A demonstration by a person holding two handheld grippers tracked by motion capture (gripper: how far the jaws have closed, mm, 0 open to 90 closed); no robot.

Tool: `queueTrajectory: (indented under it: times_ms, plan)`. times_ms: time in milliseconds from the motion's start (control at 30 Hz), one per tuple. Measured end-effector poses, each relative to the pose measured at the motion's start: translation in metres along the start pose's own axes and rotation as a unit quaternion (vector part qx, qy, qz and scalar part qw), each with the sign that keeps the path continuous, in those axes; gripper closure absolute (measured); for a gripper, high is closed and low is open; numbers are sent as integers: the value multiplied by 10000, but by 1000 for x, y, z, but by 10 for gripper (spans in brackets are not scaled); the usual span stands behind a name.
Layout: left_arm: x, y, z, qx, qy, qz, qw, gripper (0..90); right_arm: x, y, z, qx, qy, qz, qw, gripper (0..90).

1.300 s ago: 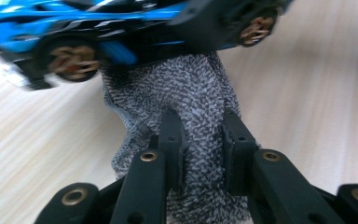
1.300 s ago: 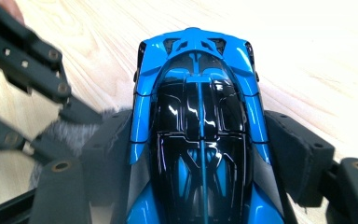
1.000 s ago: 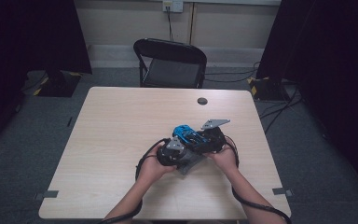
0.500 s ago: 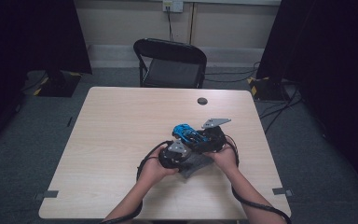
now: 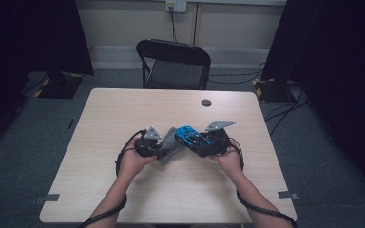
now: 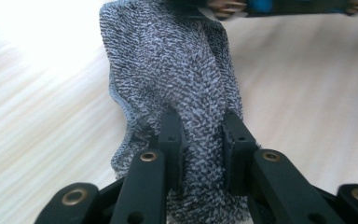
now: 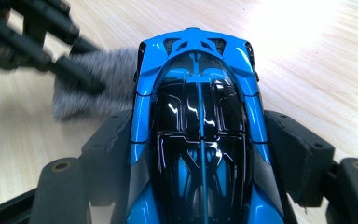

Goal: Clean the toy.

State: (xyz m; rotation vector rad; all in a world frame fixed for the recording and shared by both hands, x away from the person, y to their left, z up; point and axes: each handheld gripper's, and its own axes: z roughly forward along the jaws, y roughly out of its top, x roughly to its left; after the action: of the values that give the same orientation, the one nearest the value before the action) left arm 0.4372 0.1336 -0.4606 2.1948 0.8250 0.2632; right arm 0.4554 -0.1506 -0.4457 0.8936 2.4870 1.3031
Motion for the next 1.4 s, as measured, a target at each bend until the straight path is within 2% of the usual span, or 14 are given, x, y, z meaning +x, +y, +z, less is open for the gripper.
queueTrajectory:
  times_ms: [167, 333, 533, 1167, 1400]
  plan:
    - [15, 3, -7, -64, 231, -183, 9995, 737, 3, -1, 4, 66, 54, -40, 10000, 280]
    - [16, 6, -5, -74, 248, -145, 9996, 737, 5, -1, 4, 57, 95, -48, 9999, 279]
    - [9, 8, 2, -79, 112, -124, 9998, 737, 5, -2, 5, 95, 79, -69, 9999, 280]
    - [-3, 10, 16, -27, -122, -128, 9998, 738, 5, -4, 7, 108, 10, -111, 9999, 280]
    - [-21, 14, 26, 26, -373, 90, 9993, 738, 7, -2, 8, 106, 35, -158, 9998, 279]
